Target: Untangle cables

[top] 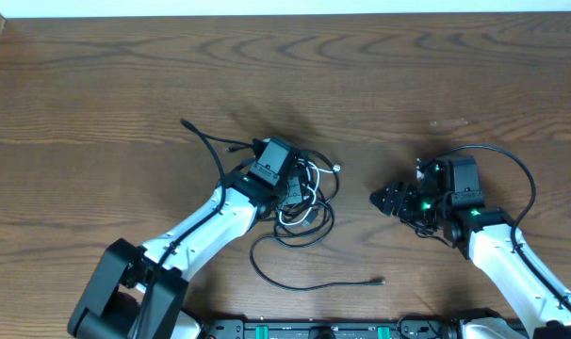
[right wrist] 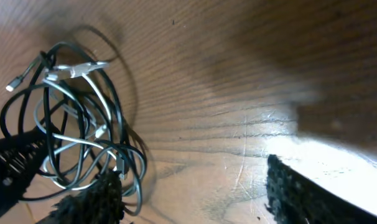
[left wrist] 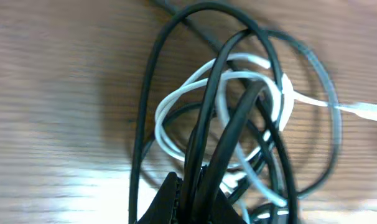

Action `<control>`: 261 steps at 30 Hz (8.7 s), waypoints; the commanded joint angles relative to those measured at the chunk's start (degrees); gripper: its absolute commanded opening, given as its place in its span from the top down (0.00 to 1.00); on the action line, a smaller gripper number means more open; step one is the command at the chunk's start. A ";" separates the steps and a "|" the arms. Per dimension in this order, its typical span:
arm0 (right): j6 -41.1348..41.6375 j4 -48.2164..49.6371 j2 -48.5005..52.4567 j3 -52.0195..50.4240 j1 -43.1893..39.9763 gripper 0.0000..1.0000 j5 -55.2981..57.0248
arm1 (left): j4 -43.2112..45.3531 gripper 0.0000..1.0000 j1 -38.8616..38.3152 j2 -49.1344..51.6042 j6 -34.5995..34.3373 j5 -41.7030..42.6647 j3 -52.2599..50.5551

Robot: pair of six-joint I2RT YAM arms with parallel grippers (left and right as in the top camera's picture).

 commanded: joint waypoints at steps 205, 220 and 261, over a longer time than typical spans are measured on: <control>1.53 29.44 -10.05 0.26 2.58 0.01 -24.41 | 32.61 0.92 17.14 -38.49 -4.52 26.32 2.29; 18.10 27.87 -9.35 0.24 15.63 0.01 7.15 | 47.12 0.92 16.96 -31.78 -17.09 37.92 2.29; 5.03 42.99 -1.95 0.26 12.83 0.82 -2.43 | 13.77 0.09 16.13 -30.21 -0.85 37.46 2.29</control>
